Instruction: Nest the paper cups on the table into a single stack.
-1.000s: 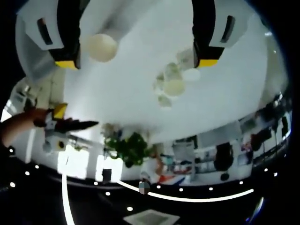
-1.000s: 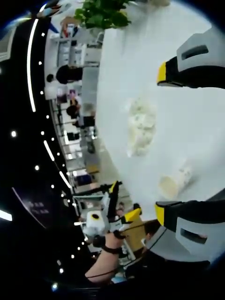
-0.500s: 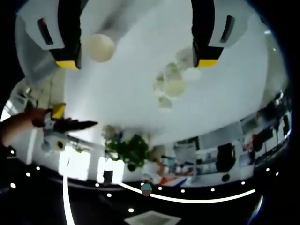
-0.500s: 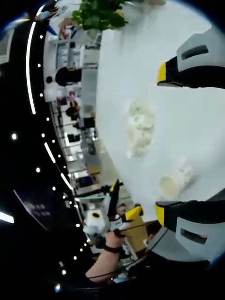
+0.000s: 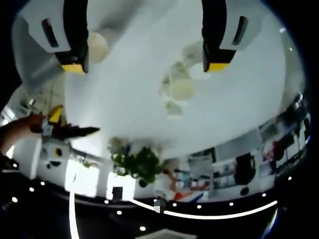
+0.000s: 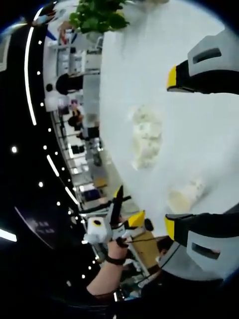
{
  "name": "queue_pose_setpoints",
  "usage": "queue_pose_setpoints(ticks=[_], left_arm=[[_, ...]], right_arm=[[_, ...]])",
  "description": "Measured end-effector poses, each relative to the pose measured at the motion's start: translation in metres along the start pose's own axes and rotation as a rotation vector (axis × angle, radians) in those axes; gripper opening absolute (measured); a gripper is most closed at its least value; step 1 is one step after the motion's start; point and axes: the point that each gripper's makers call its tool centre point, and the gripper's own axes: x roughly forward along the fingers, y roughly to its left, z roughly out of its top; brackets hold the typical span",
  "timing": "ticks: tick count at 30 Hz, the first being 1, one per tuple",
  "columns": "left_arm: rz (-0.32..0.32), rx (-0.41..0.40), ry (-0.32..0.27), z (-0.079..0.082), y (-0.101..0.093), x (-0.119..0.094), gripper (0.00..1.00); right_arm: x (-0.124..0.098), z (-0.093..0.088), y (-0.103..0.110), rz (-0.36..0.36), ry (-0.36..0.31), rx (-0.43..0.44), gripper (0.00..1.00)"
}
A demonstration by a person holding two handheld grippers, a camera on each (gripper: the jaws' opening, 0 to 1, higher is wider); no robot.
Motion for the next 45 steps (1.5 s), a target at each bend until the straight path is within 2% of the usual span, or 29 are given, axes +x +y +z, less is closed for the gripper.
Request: queue_pose_setpoints(ticks=[3, 5, 9, 15, 21, 27, 31, 33, 38, 42, 45], left_arm=[[-0.008, 0.009, 0.011, 0.001, 0.001, 0.005, 0.91], [-0.008, 0.043, 0.03, 0.0, 0.005, 0.01, 0.91], [-0.02, 0.043, 0.036, 0.003, 0.01, 0.02, 0.9], [-0.049, 0.086, 0.088, -0.003, 0.014, 0.031, 0.88], [-0.074, 0.103, 0.099, -0.004, 0.017, 0.041, 0.84], [-0.12, 0.105, 0.131, -0.008, 0.011, 0.051, 0.74], [-0.145, 0.175, 0.129, -0.005, 0.011, 0.057, 0.66], [-0.143, 0.167, 0.148, -0.005, 0.013, 0.061, 0.67], [-0.131, 0.191, 0.151, 0.001, 0.02, 0.066, 0.67], [-0.123, 0.217, 0.176, 0.002, 0.025, 0.07, 0.68], [-0.119, 0.206, 0.171, 0.007, 0.029, 0.072, 0.68]], right_arm=[[0.004, 0.002, -0.002, -0.001, -0.005, 0.006, 1.0], [0.006, 0.002, -0.005, -0.001, -0.007, 0.01, 1.0], [0.009, 0.0, -0.009, -0.005, -0.005, 0.021, 1.0], [0.011, -0.003, -0.014, -0.009, -0.003, 0.03, 1.0], [0.013, -0.008, -0.015, -0.009, 0.003, 0.04, 1.0], [0.011, -0.012, -0.014, -0.012, 0.007, 0.047, 1.0], [0.01, -0.012, -0.017, -0.012, 0.013, 0.046, 1.0], [0.01, -0.009, -0.018, -0.01, 0.008, 0.044, 1.0], [0.01, -0.003, -0.022, -0.008, -0.01, 0.049, 1.0], [0.013, -0.008, -0.022, 0.001, 0.004, 0.052, 1.0], [0.013, -0.01, -0.021, 0.004, 0.009, 0.059, 1.0]])
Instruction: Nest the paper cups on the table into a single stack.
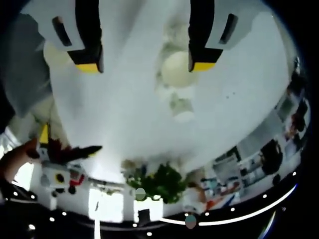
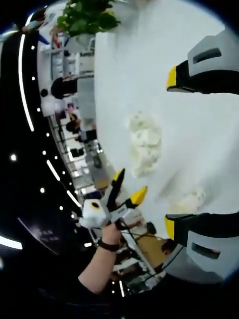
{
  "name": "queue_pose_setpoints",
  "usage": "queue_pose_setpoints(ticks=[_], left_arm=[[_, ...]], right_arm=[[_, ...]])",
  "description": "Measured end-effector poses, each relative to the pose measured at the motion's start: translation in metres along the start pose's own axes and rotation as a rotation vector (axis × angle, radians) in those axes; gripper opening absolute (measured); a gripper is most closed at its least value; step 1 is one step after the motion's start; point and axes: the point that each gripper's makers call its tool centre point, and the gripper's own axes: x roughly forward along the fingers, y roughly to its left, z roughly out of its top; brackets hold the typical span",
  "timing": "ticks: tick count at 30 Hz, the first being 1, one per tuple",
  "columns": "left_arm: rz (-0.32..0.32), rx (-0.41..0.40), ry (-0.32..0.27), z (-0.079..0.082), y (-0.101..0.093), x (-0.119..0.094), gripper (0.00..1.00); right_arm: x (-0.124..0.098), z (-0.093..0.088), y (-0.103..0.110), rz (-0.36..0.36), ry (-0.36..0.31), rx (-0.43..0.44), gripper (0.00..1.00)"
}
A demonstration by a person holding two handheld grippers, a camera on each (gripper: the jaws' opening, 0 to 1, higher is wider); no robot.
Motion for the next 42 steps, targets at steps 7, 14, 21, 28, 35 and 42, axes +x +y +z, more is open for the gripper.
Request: queue_pose_setpoints(ticks=[7, 14, 21, 28, 35, 42], left_arm=[[-0.025, 0.065, 0.05, -0.006, 0.005, 0.005, 0.65], [-0.067, 0.079, 0.099, -0.011, 0.004, 0.011, 0.61], [-0.066, 0.143, 0.125, -0.013, 0.011, 0.013, 0.6], [-0.075, 0.182, 0.149, -0.014, 0.013, 0.014, 0.56], [-0.092, 0.2, 0.184, -0.018, 0.012, 0.019, 0.56], [-0.12, 0.276, 0.241, -0.025, 0.013, 0.019, 0.54]], right_arm=[[0.002, 0.0, -0.003, 0.002, 0.004, 0.001, 1.0], [-0.001, -0.003, -0.008, -0.004, -0.003, 0.019, 0.99], [-0.003, -0.007, -0.008, -0.007, -0.001, 0.027, 1.0], [-0.003, -0.009, -0.01, -0.008, -0.001, 0.035, 1.0], [-0.006, -0.009, -0.01, -0.016, -0.008, 0.046, 1.0], [-0.014, -0.012, -0.011, -0.028, -0.009, 0.053, 0.99]])
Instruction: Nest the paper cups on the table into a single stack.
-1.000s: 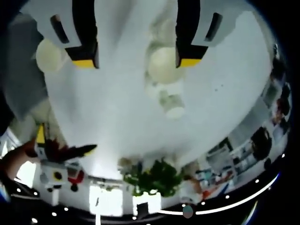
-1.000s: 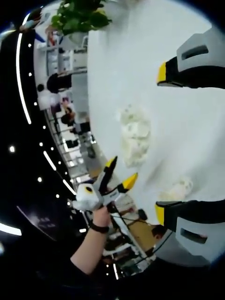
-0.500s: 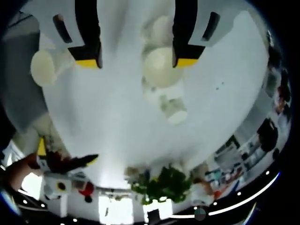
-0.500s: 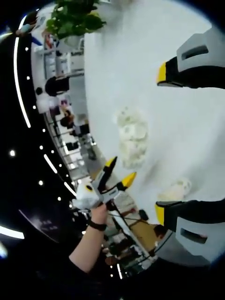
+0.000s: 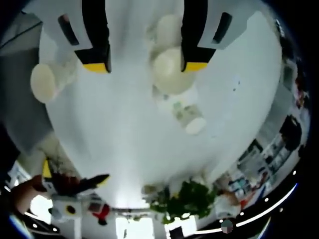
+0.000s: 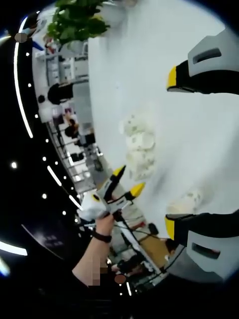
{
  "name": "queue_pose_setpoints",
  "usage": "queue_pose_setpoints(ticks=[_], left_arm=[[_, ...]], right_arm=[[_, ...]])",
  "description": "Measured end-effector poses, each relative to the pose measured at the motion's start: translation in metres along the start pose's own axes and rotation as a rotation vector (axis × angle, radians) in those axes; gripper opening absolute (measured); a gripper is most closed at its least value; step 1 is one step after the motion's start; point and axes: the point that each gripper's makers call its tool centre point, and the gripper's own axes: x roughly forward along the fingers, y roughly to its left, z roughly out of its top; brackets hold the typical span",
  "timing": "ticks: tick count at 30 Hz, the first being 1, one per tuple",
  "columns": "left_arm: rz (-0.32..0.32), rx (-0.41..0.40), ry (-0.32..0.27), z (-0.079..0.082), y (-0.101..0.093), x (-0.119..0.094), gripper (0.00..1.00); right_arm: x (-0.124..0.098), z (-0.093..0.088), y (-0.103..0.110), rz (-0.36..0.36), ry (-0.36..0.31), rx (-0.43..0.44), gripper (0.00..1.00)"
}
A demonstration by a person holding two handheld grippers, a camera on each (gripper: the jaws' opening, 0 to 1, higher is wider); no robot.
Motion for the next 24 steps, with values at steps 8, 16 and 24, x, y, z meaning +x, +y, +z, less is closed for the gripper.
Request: queue_pose_setpoints(ticks=[8, 16, 24], left_arm=[[-0.024, 0.065, 0.029, -0.003, 0.0, 0.007, 0.51], [-0.054, 0.138, 0.066, -0.006, 0.0, 0.015, 0.38], [-0.077, 0.166, 0.085, -0.008, 0.003, 0.014, 0.2]], right_arm=[[-0.004, -0.007, -0.005, -0.015, 0.002, 0.021, 1.0], [-0.004, -0.007, -0.006, -0.02, 0.005, 0.025, 0.99], [-0.002, -0.007, -0.007, -0.022, 0.0, 0.036, 0.99]])
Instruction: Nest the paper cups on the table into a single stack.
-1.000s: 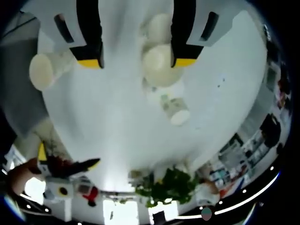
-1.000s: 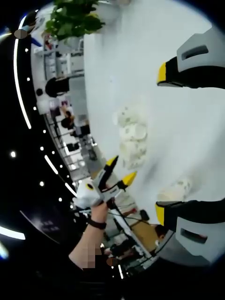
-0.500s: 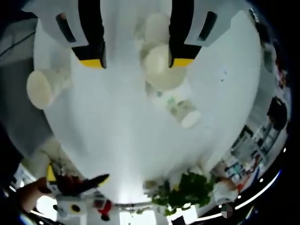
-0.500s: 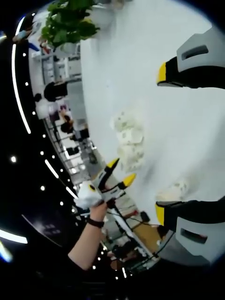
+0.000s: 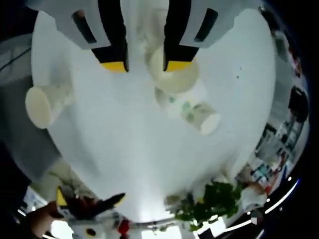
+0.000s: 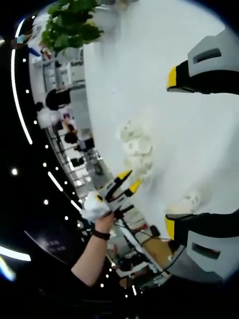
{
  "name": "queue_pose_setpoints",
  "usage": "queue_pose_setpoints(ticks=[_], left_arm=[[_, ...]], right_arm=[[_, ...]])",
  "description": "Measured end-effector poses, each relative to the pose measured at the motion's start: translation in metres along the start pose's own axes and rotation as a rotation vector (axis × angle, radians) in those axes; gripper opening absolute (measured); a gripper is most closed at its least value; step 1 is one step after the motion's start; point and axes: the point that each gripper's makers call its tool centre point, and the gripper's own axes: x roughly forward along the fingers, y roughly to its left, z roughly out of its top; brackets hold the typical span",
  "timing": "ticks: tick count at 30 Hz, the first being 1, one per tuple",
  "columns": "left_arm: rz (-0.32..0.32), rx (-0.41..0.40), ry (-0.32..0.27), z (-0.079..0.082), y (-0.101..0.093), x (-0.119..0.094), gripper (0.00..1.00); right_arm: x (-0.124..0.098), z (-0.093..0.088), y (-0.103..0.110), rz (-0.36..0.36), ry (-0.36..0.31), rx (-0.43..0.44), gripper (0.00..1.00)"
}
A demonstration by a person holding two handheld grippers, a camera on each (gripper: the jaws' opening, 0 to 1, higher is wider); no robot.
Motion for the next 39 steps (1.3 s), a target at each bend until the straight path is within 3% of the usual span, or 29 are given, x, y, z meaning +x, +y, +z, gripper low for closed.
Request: queue_pose_setpoints(ticks=[4, 21, 39], left_arm=[[-0.02, 0.012, 0.014, -0.0029, -0.0027, -0.0016, 0.13], [-0.039, 0.029, 0.041, -0.0068, -0.0002, -0.0022, 0.03], [-0.092, 0.029, 0.091, -0.0105, -0.0048, 0.0006, 0.02]], right_arm=[[0.0012, 0.0012, -0.0006, 0.001, 0.001, 0.001, 0.99], [0.0019, 0.0021, -0.0007, 0.01, 0.006, -0.002, 0.99], [0.0004, 0.0022, -0.0047, 0.003, 0.003, 0.006, 0.99]])
